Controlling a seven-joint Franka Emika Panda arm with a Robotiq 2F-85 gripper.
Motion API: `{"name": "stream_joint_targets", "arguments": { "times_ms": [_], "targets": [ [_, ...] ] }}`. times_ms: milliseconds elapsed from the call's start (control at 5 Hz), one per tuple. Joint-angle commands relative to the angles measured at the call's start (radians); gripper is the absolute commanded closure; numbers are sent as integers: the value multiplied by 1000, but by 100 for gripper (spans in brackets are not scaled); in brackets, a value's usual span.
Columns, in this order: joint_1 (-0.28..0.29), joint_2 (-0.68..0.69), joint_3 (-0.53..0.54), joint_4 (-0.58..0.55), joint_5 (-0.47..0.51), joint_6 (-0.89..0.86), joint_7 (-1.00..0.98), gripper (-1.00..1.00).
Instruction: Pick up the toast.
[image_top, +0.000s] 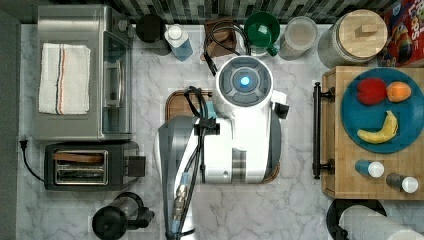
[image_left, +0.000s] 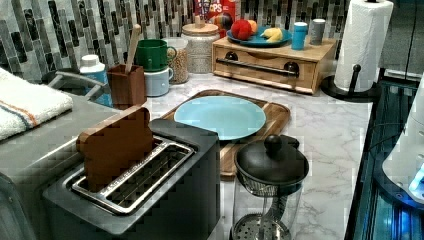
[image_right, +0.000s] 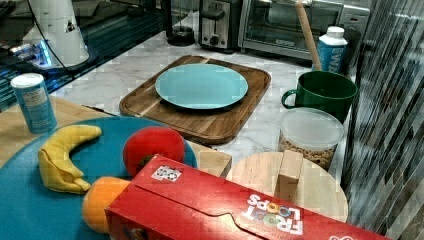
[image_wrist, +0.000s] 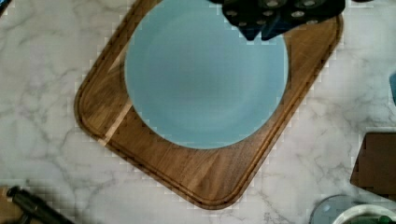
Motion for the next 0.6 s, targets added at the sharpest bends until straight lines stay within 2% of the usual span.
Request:
{"name": "stream_joint_targets", "arguments": {
  "times_ms": [200, 400, 600],
  "targets": [
    [110, -81, 119, -23, -4, -25, 305, 100],
    [121, -59, 149, 31, 16, -69, 407, 100],
    [126, -36, 197, 76, 20, -97, 522, -74]
  ]
}}
